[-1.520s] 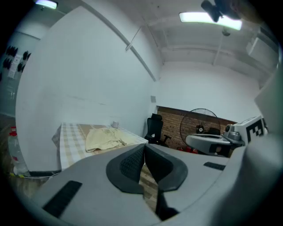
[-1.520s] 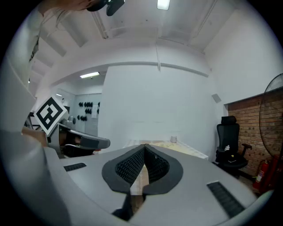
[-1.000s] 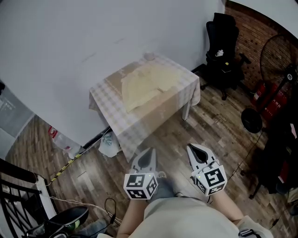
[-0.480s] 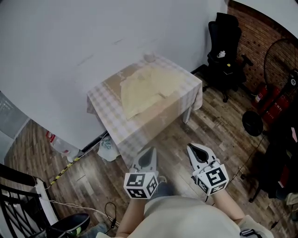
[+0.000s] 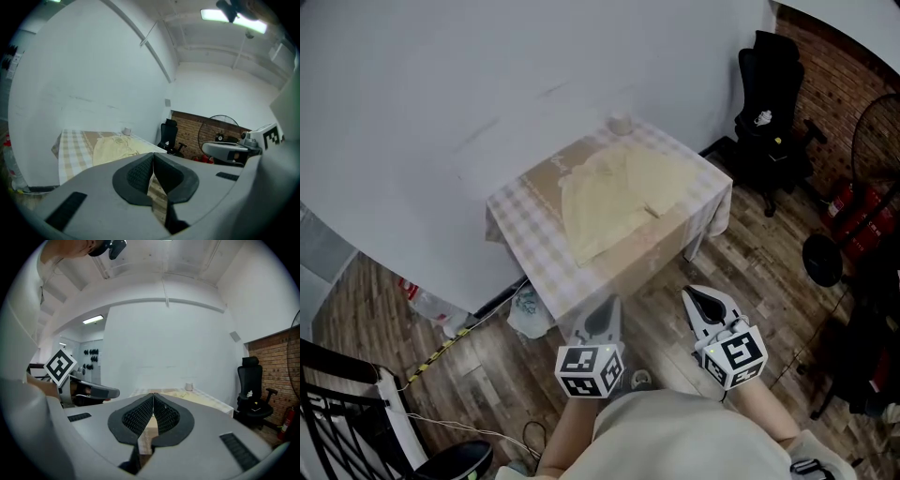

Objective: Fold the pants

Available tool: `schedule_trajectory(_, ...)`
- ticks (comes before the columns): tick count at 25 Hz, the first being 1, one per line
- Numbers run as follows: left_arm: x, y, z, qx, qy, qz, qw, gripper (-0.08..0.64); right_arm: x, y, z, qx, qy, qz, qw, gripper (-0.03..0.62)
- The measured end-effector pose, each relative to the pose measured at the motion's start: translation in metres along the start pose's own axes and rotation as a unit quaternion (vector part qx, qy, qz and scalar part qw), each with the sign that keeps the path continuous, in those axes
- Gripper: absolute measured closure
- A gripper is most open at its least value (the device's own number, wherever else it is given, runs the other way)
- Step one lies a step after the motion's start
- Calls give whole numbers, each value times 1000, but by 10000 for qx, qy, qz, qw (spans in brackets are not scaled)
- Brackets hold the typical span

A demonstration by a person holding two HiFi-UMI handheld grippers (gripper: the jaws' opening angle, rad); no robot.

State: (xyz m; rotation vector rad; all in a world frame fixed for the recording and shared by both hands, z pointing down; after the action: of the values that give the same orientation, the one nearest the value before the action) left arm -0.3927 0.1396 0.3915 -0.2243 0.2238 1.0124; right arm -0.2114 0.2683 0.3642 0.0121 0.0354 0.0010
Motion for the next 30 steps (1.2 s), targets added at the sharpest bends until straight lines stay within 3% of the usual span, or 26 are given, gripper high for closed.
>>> schedule_trajectory(16, -92, -43, 3, -199, 118, -604, 9979, 555, -2, -86, 15, -340, -66, -204, 9992, 592)
schedule_trajectory(22, -107, -64, 8, -180, 94, -1006, 9947, 555, 20, -120, 25, -343, -124, -619, 9974, 592)
schedule_trajectory(30, -120, -107, 20, -112, 229, -1814, 9831, 555, 76, -182, 25, -225, -69, -1340, 9907, 592)
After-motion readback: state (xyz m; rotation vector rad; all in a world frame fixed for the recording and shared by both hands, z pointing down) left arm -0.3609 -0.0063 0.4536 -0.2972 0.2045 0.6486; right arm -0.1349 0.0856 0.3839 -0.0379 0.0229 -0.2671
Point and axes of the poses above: the fingertips, and each gripper's own axes: y backward along the fingers, x to its right, z out of its underside, the point moved 9 cm from there along y, backward along the fingers, and after that the axes turned 9 degrees about x, right-handed, at the moved point
